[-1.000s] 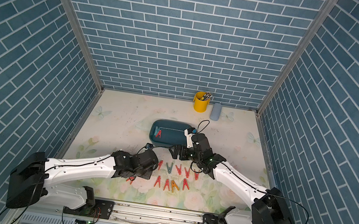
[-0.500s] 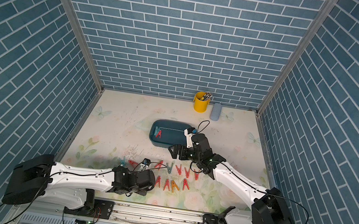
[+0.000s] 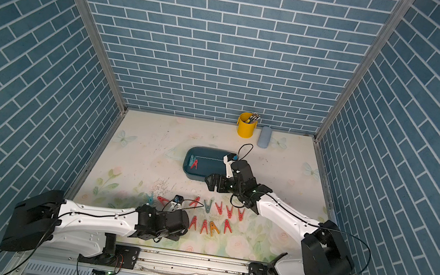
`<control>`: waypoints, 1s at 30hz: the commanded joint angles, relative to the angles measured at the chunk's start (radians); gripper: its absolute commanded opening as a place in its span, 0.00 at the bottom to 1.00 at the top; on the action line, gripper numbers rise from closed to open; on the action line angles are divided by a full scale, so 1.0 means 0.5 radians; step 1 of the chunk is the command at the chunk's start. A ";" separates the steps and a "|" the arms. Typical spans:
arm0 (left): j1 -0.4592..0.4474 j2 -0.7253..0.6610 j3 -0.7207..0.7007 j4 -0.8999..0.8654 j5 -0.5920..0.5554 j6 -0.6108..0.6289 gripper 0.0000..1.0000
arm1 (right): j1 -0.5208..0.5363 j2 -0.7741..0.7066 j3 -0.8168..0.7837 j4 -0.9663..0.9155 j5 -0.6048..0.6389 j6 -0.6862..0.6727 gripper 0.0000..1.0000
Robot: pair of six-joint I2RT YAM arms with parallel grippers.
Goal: Take the clothespins out of the storage box
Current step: Place the clothespin at the center of the board, then adjust the clothespin in the storage box.
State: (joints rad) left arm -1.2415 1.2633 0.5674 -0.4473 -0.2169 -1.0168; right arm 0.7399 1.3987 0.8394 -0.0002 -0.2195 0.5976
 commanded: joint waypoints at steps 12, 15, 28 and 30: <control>0.406 -0.442 0.389 -0.308 -0.164 0.226 0.95 | 0.036 0.498 0.543 -0.138 0.179 -0.099 1.00; 0.593 -0.499 0.462 -0.305 -0.113 0.323 1.00 | 0.042 0.642 0.686 -0.192 0.174 -0.139 0.99; 1.268 -0.412 0.697 -0.268 -0.009 0.601 0.99 | 0.054 1.237 1.238 -0.319 0.194 -0.258 0.51; 1.322 -0.411 0.701 -0.231 0.011 0.638 1.00 | 0.057 1.331 1.330 -0.357 0.191 -0.265 0.51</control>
State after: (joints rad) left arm -0.6109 1.0595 0.9009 -0.5762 -0.2394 -0.7551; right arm 0.7616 2.0140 1.4483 -0.1257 -0.1356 0.4969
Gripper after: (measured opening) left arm 0.995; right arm 0.507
